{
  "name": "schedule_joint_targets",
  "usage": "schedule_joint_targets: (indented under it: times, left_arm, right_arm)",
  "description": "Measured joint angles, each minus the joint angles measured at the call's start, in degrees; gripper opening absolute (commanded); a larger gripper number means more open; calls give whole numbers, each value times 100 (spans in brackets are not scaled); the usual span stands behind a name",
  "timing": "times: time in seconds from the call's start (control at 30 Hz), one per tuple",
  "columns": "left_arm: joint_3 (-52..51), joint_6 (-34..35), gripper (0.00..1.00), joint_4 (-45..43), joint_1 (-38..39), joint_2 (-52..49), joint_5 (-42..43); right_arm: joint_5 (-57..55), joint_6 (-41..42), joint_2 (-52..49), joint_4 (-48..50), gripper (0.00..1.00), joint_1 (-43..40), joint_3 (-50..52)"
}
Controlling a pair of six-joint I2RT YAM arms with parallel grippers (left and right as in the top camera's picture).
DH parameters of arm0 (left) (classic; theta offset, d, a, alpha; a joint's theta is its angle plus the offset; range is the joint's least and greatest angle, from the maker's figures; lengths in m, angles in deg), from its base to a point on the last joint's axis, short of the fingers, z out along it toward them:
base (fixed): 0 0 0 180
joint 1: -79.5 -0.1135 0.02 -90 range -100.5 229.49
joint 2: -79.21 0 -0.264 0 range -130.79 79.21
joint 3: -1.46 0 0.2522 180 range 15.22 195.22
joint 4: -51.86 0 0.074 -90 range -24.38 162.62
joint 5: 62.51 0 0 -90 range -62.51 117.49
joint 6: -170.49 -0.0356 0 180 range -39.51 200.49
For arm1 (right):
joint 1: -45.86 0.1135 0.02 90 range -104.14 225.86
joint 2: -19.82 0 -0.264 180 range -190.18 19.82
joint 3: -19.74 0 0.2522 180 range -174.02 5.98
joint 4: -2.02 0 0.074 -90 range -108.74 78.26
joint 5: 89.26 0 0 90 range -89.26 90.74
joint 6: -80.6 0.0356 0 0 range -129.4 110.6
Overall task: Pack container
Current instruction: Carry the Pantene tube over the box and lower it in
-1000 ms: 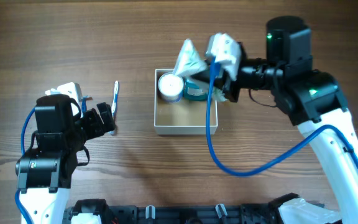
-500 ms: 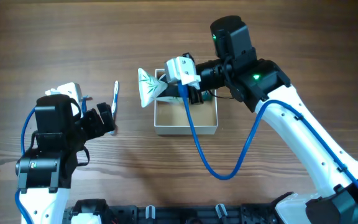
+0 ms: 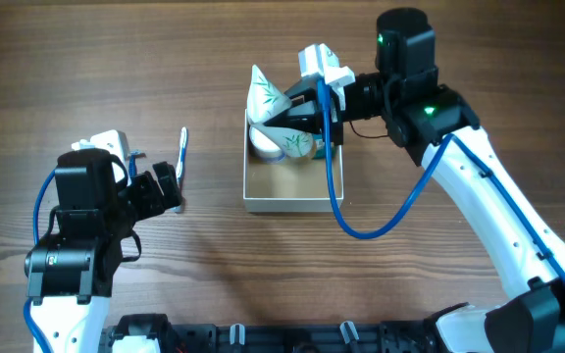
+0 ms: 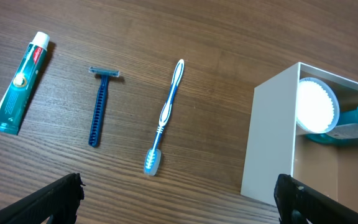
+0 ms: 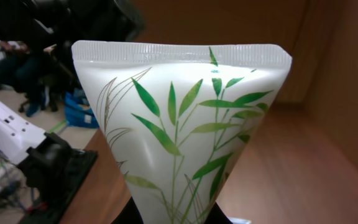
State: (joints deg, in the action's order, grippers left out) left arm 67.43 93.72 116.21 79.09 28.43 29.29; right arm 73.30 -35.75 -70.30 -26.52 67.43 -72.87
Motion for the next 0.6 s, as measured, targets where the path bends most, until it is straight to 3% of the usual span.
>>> schedule_joint_targets:
  times: [0.3, 0.6]
  left_arm:
    - [0, 0, 100, 0, 0, 0, 0]
    - [0, 0, 100, 0, 0, 0, 0]
  right_arm:
    - [160, 98, -98, 1523, 4, -2, 1182]
    - [181, -247, -1014, 1591, 4, -2, 1209]
